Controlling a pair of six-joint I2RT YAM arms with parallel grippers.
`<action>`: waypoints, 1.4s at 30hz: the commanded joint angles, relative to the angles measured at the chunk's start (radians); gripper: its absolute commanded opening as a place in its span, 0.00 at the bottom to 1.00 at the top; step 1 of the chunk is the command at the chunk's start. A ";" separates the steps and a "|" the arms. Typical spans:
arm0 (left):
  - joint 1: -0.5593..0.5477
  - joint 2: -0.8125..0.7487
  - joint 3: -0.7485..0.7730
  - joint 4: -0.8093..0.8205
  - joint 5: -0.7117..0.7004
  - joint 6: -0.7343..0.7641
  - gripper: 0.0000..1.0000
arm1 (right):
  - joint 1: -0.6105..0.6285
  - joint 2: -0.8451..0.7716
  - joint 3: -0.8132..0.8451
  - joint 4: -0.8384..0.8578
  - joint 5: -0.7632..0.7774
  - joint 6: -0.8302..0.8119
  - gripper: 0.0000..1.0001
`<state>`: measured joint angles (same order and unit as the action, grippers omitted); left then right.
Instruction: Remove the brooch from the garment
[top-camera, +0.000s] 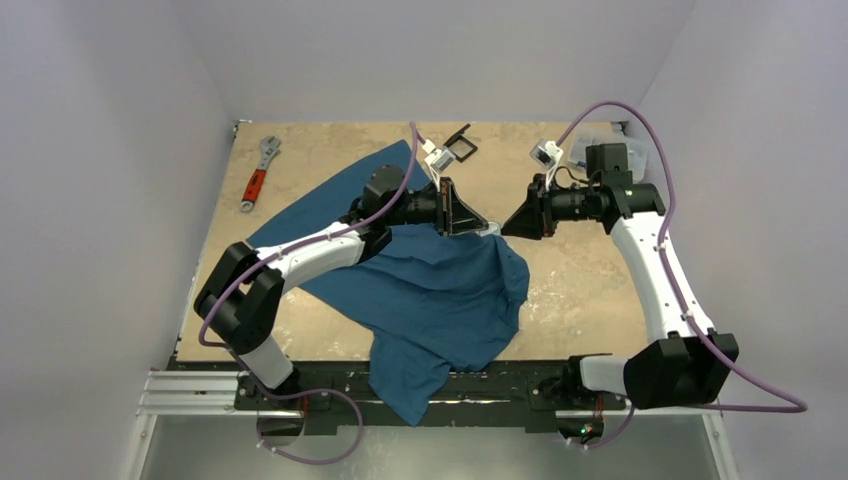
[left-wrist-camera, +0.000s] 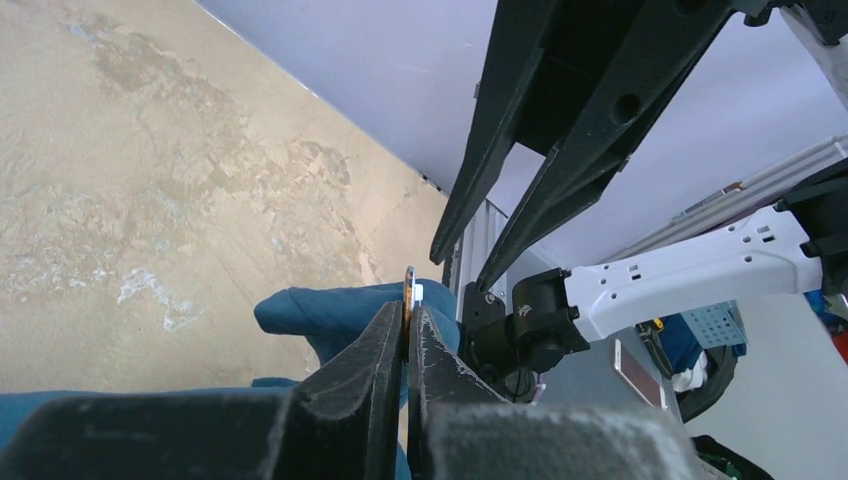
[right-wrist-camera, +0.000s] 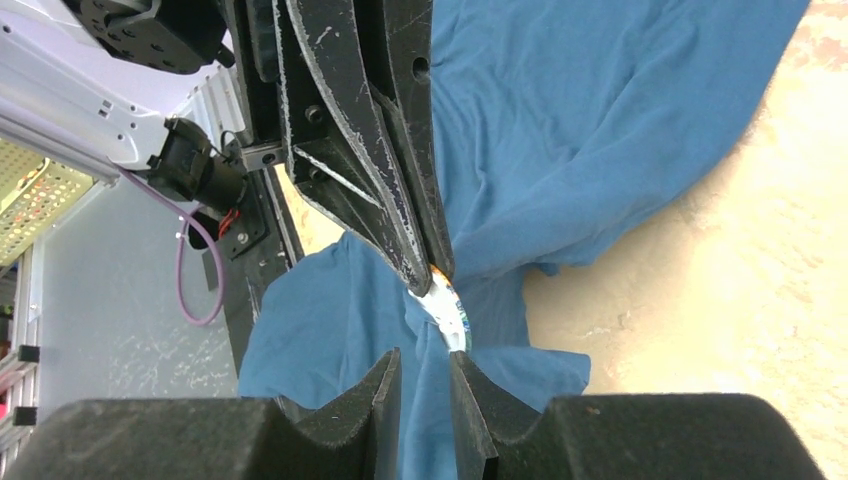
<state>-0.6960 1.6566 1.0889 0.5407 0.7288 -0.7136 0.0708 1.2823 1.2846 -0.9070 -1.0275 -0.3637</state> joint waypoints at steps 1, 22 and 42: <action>-0.003 -0.046 0.051 0.089 0.046 0.007 0.00 | -0.004 0.003 -0.004 -0.009 -0.010 -0.051 0.27; -0.015 -0.032 0.070 0.113 0.087 -0.019 0.00 | -0.003 0.067 -0.007 -0.101 -0.098 -0.151 0.26; -0.030 -0.006 0.082 0.101 0.108 -0.008 0.00 | 0.005 0.074 0.029 -0.186 -0.162 -0.235 0.20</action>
<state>-0.7151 1.6566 1.1259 0.5823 0.8082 -0.7223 0.0711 1.3548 1.2701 -1.0580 -1.1450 -0.5503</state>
